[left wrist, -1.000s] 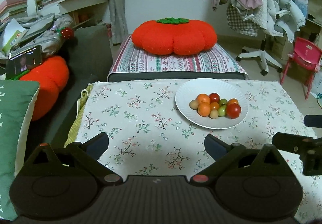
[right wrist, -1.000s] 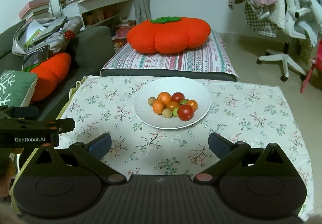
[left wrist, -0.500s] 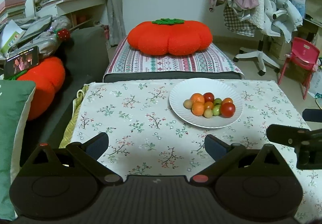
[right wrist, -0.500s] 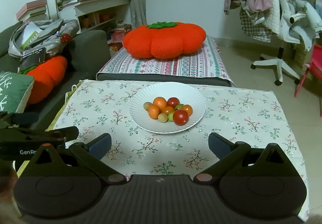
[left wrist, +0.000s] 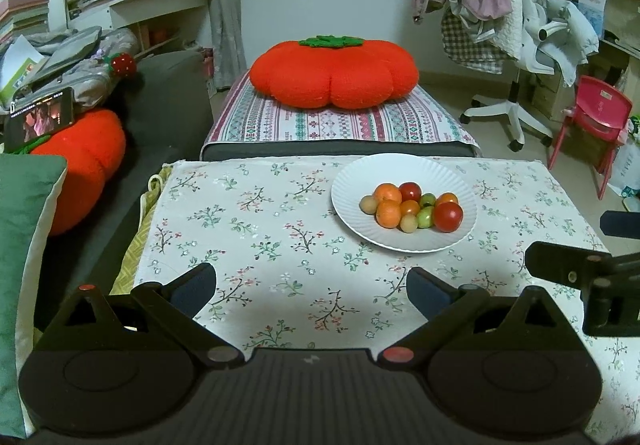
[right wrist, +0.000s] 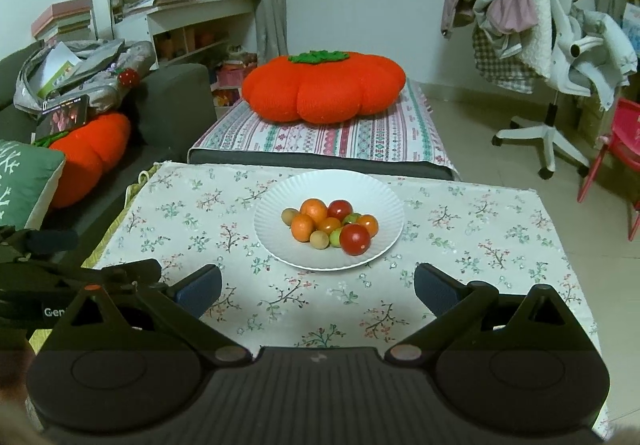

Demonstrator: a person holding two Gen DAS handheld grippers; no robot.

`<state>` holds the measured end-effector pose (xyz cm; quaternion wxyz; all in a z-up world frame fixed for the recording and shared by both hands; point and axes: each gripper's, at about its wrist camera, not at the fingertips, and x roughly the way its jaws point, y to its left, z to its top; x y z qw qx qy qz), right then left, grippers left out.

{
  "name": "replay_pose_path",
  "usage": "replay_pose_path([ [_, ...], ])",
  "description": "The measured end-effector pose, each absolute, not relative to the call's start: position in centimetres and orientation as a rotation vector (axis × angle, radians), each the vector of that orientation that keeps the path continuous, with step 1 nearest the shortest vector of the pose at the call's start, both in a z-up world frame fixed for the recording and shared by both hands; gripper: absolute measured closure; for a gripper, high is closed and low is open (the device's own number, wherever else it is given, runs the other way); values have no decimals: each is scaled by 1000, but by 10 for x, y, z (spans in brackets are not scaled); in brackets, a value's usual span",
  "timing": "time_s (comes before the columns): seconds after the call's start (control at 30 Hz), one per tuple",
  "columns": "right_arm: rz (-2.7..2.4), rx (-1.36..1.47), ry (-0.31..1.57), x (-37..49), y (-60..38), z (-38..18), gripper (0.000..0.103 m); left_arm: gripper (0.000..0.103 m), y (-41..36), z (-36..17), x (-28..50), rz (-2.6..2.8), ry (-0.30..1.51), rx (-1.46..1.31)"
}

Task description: Organize fruits

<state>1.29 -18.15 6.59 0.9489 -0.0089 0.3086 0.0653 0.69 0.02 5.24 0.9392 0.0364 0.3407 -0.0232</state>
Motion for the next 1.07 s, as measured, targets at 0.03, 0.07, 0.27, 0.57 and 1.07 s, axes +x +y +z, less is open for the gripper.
replay_pose_path([
  [0.03, 132, -20, 628, 13, -181, 66, 0, 15, 0, 52, 7, -48, 698, 74],
  [0.07, 132, -22, 629, 13, -180, 65, 0, 15, 0, 52, 7, -49, 700, 73],
  [0.27, 134, -40, 627, 12, -177, 65, 0, 15, -4, 48, 8, -62, 711, 76],
  [0.57, 129, -46, 634, 13, -178, 63, 0, 15, -3, 48, 9, -73, 712, 75],
  [1.07, 126, -51, 632, 13, -176, 62, 0, 15, -4, 46, 9, -104, 706, 70],
])
